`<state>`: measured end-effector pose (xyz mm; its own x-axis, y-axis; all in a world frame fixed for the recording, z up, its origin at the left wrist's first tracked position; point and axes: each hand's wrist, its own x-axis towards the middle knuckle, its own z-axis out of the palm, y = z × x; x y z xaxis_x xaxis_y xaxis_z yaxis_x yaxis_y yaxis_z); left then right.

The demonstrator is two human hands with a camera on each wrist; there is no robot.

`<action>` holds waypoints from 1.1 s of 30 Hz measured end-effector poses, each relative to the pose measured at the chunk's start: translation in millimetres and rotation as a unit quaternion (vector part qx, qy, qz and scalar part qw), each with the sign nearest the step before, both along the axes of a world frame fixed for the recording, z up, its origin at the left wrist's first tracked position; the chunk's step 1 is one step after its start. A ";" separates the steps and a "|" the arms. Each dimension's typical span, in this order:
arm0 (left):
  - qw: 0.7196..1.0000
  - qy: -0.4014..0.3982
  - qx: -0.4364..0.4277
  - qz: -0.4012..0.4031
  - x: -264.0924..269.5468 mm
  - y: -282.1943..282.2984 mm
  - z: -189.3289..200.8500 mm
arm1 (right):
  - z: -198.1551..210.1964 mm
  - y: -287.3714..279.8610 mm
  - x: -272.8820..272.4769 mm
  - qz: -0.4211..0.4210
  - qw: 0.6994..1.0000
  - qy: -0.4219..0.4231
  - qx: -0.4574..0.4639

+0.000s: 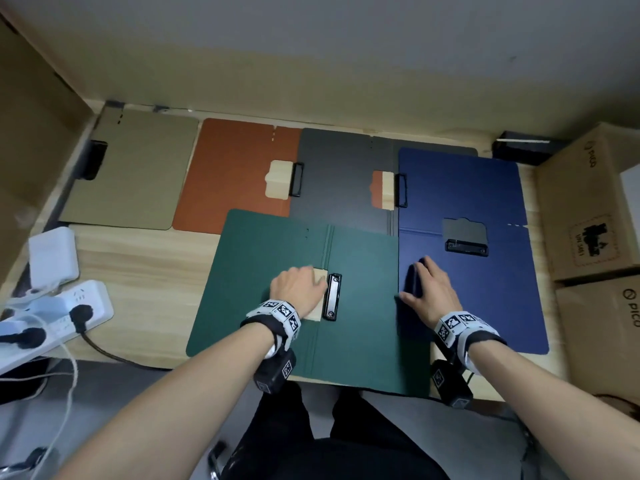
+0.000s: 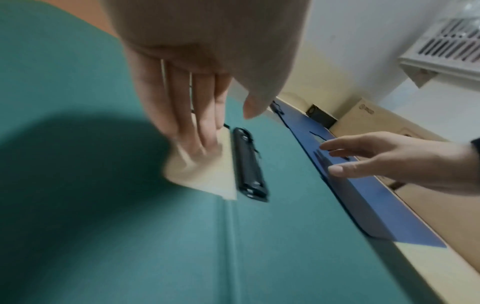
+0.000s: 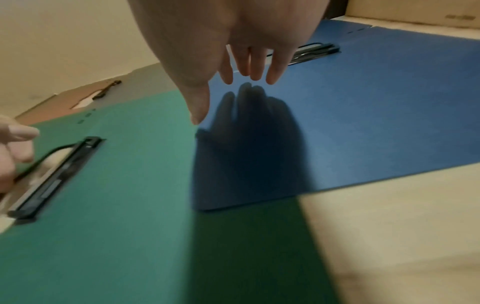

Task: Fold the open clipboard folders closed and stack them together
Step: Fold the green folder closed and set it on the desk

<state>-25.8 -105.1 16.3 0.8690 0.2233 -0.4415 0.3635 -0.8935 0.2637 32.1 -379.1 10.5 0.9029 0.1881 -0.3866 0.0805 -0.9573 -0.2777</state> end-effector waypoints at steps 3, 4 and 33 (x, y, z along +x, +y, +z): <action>0.993 -0.061 -0.022 0.097 -0.9 53.5 -5.9 | 3.2 34.5 -7.0 0.033 0.999 0.017 0.040; 0.988 -0.075 -0.019 0.132 -1.5 73.6 -9.7 | 2.1 44.2 -8.9 0.052 0.998 0.033 0.034; 0.890 -0.014 -0.187 0.416 -69.9 185.8 -10.5 | -21.8 109.4 -22.9 0.088 0.993 0.069 -0.024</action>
<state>-95.8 80.7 5.8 0.4833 0.6362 -0.6014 0.8470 -0.1661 0.5049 9.2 -269.7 -11.3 0.7955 0.3163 -0.5169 0.2114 -0.9442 -0.2525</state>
